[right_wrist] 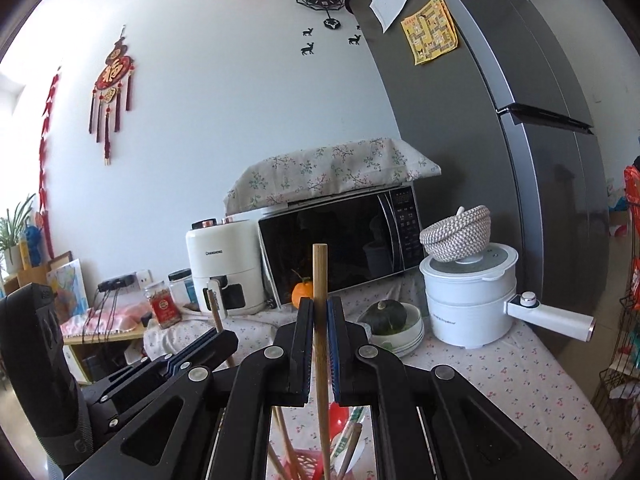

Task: Organize utensils
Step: 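Insert both wooden chopsticks into the basket and open both tools, then move both open tools back toward the two black chopsticks, then grasp a black chopstick with the right tool while the left tool grasps the other, then lift both black chopsticks up toward the pink basket, then insert the black chopsticks into the basket and open the left tool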

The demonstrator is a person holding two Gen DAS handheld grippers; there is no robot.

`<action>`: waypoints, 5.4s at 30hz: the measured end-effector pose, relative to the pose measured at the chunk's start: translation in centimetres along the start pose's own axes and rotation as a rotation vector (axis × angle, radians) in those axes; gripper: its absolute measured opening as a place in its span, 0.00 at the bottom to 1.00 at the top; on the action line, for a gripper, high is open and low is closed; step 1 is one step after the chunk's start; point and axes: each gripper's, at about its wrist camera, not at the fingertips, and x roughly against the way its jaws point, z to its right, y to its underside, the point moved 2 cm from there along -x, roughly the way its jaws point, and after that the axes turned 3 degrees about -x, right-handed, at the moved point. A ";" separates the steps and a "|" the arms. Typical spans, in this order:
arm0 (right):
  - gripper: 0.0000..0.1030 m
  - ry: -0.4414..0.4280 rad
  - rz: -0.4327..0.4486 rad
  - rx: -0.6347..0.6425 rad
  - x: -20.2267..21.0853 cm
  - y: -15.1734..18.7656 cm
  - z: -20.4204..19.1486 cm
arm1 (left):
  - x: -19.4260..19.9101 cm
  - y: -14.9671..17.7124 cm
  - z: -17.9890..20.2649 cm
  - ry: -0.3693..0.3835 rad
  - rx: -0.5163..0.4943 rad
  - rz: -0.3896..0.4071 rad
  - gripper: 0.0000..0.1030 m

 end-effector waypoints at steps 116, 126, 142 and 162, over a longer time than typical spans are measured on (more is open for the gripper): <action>0.05 0.310 -0.877 -0.248 4.5 10.3 24.4 | -9.7 16.9 17.3 0.089 -0.185 -0.979 0.06; 0.05 0.239 -0.718 -0.214 6.8 6.1 21.1 | -0.4 8.9 17.1 0.282 -0.198 -0.731 0.06; 0.05 0.126 -0.427 -0.123 7.7 -0.7 13.4 | 7.8 -1.7 6.2 0.258 0.055 -0.268 0.06; 0.05 -0.054 -0.409 -0.095 3.7 -1.4 5.9 | 0.2 0.2 0.1 -0.001 0.052 -0.237 0.06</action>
